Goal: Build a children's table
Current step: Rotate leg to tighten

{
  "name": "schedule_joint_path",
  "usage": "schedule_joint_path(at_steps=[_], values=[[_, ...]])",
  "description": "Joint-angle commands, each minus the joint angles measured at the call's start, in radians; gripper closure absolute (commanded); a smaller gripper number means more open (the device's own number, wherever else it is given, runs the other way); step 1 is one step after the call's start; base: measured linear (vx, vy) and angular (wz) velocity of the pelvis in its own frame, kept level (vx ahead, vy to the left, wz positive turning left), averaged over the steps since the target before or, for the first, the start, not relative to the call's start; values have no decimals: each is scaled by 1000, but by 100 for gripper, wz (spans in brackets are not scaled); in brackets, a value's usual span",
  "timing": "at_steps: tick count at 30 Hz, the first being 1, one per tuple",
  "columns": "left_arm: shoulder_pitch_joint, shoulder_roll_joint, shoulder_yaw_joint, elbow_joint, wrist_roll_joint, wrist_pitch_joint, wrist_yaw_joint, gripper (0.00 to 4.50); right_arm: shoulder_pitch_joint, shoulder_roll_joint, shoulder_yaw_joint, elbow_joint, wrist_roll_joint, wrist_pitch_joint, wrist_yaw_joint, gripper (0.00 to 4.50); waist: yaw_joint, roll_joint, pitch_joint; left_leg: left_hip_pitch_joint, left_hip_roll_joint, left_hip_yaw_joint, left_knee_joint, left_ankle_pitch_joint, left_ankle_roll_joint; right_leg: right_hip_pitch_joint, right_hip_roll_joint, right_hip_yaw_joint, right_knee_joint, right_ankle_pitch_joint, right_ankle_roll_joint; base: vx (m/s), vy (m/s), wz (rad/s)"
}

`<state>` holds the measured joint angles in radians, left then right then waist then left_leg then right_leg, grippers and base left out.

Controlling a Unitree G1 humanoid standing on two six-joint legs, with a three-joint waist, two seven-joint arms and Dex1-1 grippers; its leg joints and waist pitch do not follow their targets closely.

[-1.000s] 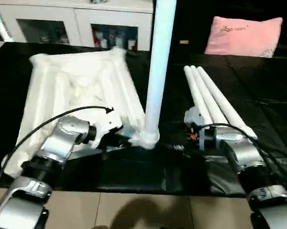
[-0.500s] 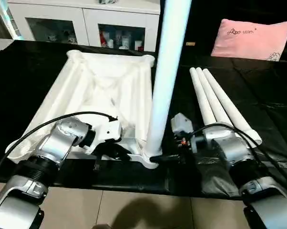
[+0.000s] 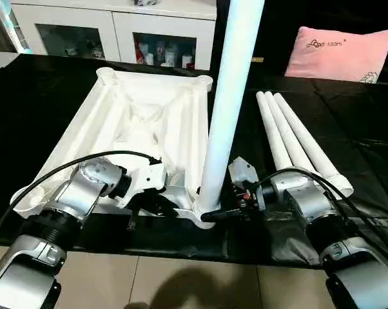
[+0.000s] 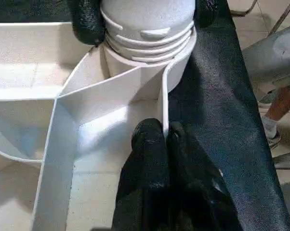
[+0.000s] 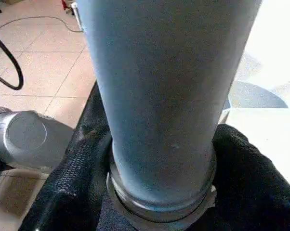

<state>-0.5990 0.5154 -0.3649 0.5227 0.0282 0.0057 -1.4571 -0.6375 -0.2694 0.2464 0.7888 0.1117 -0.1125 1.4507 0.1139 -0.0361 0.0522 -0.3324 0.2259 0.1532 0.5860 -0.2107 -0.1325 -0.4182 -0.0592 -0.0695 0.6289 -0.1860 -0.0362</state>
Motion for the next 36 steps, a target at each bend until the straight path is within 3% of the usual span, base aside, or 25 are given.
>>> schedule_joint_path(at_steps=[1, 2, 5, 9, 13, 14, 17, 18, 19, 22, 24, 25, 26, 32, 33, 34, 36], values=[[0, -5, -45, -1, 20, -14, -37, 450, -6, -11, 5, 2, 5, 3, 30, 170, -5, 7, -68, -13, 5, 19, -61, -76, 62, 73, -67, 48, -59, -72, -235, 0, 0, 0], [1, -6, -44, -2, 20, -9, -33, 450, -1, -10, 5, -1, 6, 7, 36, 173, -4, 12, -69, -12, 4, 19, -60, -75, 62, 73, -66, 48, -58, -67, -237, 0, 0, 0], [3, -8, -42, -2, 18, -2, -29, 450, 5, -8, 5, -4, 7, 12, 41, 178, -4, 9, -69, -12, 5, 19, -60, -75, 63, 73, -66, 48, -58, -61, -239, 0, 0, 0], [12, -18, -29, -8, 14, 33, 7, 450, 28, 1, 1, -25, 18, 38, 29, 180, -5, 17, -68, -10, 5, 19, -61, -93, 56, 72, -65, 48, -61, -64, -244, 0, 0, 0], [18, -66, 12, -22, -3, 141, 116, 450, 57, 39, -18, -41, 11, 77, -98, 180, -6, 18, -65, -7, 6, 18, -64, -114, 39, 71, -66, 48, -65, -96, -239, 0, 0, 0], [11, -106, 52, -24, -18, 210, 205, 450, 61, 80, -30, -19, -17, 96, -238, 180, -10, 17, -59, -8, 1, 16, -67, -156, 27, 72, -68, 48, -77, -195, -214, 0, 0, 0], [5, -131, 76, -25, -23, 255, 268, 450, 59, 110, -42, 0, -31, 120, -331, 180, -22, 14, -52, -5, -4, 13, -73, -194, 5, 70, -69, 47, -93, -344, -164, 0, 0, 0], [-11, -192, 134, -37, -35, 359, 404, 450, 38, 187, -89, 50, -24, 178, -528, 180, -34, 10, -53, -11, -6, 11, -74, -191, -2, 75, -68, 47, -93, -391, -139, 0, 0, 0], [-14, -210, 149, -46, -35, 390, 443, 450, 33, 209, -102, 57, -20, 196, -575, 180, -37, 11, -51, -12, -7, 9, -75, -193, -7, 74, -69, 45, -96, -415, -130, 0, 0, 0], [-21, -268, 178, -62, -14, 448, 564, 450, 1, 276, -126, 99, -27, 210, -724, 180, -55, 6, -53, -7, -16, 6, -69, -199, 3, 66, -69, 40, -115, -517, -81, 0, 0, 0], [-21, -308, 186, -80, 2, 493, 634, 450, -28, 322, -136, 125, -31, 220, -801, 181, -57, 7, -54, -3, -14, 10, -67, -193, 23, 58, -67, 43, -115, -492, -91, 0, 0, 0], [-22, -312, 187, -80, 3, 495, 641, 450, -31, 326, -136, 126, -31, 221, -805, 181, -61, 9, -55, -9, -13, 8, -70, -178, 24, 63, -64, 42, -109, -455, -105, 0, 0, 0], [-30, -342, 195, -82, 15, 517, 702, 450, -50, 359, -139, 134, -35, 230, -840, 181, -63, 11, -56, -10, -11, 9, -70, -169, 25, 63, -62, 43, -105, -413, -114, 0, 0, 0], [-30, -342, 195, -82, 15, 517, 702, 450, -50, 359, -139, 134, -35, 230, -840, 181, -63, 13, -64, -14, -11, 12, -67, -109, 58, 74, -61, 47, -84, -194, -189, 0, 0, 0], [-30, -342, 195, -82, 15, 517, 702, 450, -50, 359, -139, 134, -35, 230, -840, 181, -62, 14, -64, -14, -11, 13, -67, -108, 60, 73, -61, 47, -85, -188, -192, 0, 0, 0], [-40, -356, 201, -72, 17, 521, 730, 450, -59, 373, -130, 135, -47, 233, -854, 146, -64, 6, -62, -14, -10, 14, -68, -112, 61, 73, -61, 46, -87, -194, -194, 0, 0, 0], [-56, -359, 197, -53, 26, 518, 747, 450, -61, 370, -134, 124, -64, 220, -875, 125, -63, 8, -58, -12, -11, 14, -69, -130, 57, 70, -62, 46, -92, -247, -183, 0, 0, 0]])
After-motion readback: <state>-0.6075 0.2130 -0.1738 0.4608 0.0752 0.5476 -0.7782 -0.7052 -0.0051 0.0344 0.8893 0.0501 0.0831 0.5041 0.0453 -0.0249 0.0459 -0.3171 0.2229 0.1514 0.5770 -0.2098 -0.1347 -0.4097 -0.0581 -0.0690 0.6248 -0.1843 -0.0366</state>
